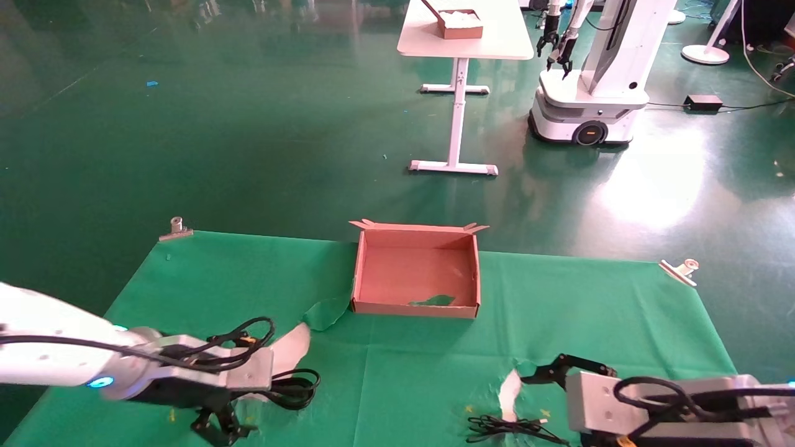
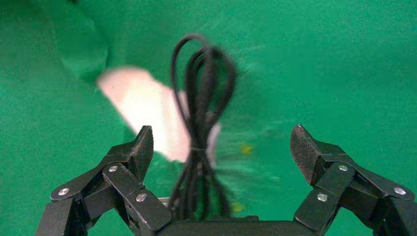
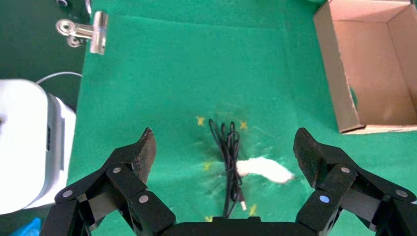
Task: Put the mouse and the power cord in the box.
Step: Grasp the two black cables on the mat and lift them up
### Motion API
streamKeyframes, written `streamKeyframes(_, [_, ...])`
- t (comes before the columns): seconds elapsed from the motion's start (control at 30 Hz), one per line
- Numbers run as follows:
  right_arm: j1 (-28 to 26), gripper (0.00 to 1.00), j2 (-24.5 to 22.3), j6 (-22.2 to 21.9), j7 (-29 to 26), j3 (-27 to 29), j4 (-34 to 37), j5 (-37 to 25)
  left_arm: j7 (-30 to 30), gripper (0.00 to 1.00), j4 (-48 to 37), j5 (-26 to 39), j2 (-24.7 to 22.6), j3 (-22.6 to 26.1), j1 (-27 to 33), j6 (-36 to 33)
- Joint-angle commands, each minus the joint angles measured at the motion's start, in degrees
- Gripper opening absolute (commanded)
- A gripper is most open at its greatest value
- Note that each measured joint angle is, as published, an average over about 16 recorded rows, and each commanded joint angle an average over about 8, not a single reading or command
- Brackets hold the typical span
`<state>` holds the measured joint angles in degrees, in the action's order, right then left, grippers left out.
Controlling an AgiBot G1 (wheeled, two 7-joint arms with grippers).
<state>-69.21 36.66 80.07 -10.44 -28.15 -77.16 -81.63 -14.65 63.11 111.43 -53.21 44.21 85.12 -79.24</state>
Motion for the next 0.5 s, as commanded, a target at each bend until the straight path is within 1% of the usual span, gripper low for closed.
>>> streamKeyframes(0.03, [0.4,1.00,-0.5,-0.2,-0.5,0.3,-0.1,0.4,0.0,1.00,-2.8,3.0,-2.3,1.2,0.3,1.7])
streamKeyframes(0.3, [1.2,1.00,-2.4,-0.1,-0.1,1.0,-0.2,1.1,2.7,1.00,-12.3,8.5,-7.2,3.2,2.0,7.1])
streamKeyframes(0.5, [1.7,1.00,-2.5,-0.9,-0.5,0.1,-0.1,-1.5,5.0,1.00,-17.9,9.9,-9.6,3.9,3.5,8.8])
